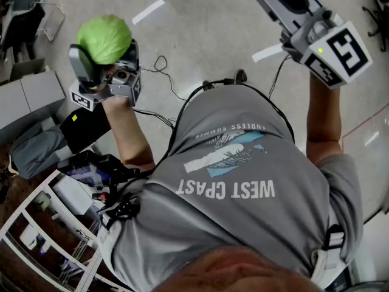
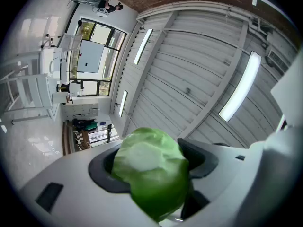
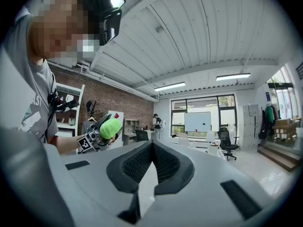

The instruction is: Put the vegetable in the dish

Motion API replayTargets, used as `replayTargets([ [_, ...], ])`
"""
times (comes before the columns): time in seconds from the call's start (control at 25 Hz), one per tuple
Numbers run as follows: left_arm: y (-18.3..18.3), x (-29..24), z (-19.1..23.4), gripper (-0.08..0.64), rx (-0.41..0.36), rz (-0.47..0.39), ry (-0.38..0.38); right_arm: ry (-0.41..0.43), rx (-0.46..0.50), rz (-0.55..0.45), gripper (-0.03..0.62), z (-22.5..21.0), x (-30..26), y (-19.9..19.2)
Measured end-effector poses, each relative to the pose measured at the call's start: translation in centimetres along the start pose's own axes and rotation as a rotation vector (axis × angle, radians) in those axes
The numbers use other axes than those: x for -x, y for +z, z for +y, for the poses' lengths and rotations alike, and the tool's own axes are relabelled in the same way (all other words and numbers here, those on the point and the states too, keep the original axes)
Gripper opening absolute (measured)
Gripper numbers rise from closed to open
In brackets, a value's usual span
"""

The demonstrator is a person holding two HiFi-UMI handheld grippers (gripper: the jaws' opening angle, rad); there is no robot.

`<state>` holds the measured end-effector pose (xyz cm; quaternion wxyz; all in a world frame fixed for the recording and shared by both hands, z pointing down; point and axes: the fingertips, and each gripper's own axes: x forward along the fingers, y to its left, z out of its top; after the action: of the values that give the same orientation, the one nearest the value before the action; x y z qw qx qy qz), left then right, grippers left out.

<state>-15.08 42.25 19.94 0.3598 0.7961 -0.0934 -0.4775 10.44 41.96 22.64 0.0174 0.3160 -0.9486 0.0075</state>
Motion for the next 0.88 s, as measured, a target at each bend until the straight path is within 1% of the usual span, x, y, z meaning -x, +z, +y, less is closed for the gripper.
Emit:
replayTargets([
  [0.2,0.0,0.0,1.2,0.311,0.020,0.008,-0.005,-0.040,0.001,0.003,0.008,-0.1,0.6,-0.4],
  [0.36,0.3,-0.1,1.6,0.311,0.001,-0.001,0.020,-0.031,-0.014,0.001,0.008,-0.7,0.3,-0.2],
  [0.48,0.4,-0.3,1.9,0.311,-0.021,-0.005,0.039,-0.006,-0.021,-0.021,0.008,-1.1,-0.6,1.2],
  [0.56,0.2,-0.3,2.4,0.311,-0.017,-0.007,0.048,-0.005,-0.034,-0.039,0.009,-1.4,-0.7,1.9],
  [0.68,-0.8,-0.7,3.2,0.311,0.007,0.002,0.056,-0.036,-0.044,-0.031,0.011,-1.7,0.4,1.3],
  [0.8,-1.9,-1.1,3.2,0.311,0.004,-0.006,0.078,-0.019,-0.064,-0.018,0.010,-2.1,1.0,0.8],
  [0.88,-1.7,-2.2,3.6,0.311,-0.002,-0.013,0.086,-0.014,-0.074,-0.008,0.009,-3.5,0.5,1.2],
])
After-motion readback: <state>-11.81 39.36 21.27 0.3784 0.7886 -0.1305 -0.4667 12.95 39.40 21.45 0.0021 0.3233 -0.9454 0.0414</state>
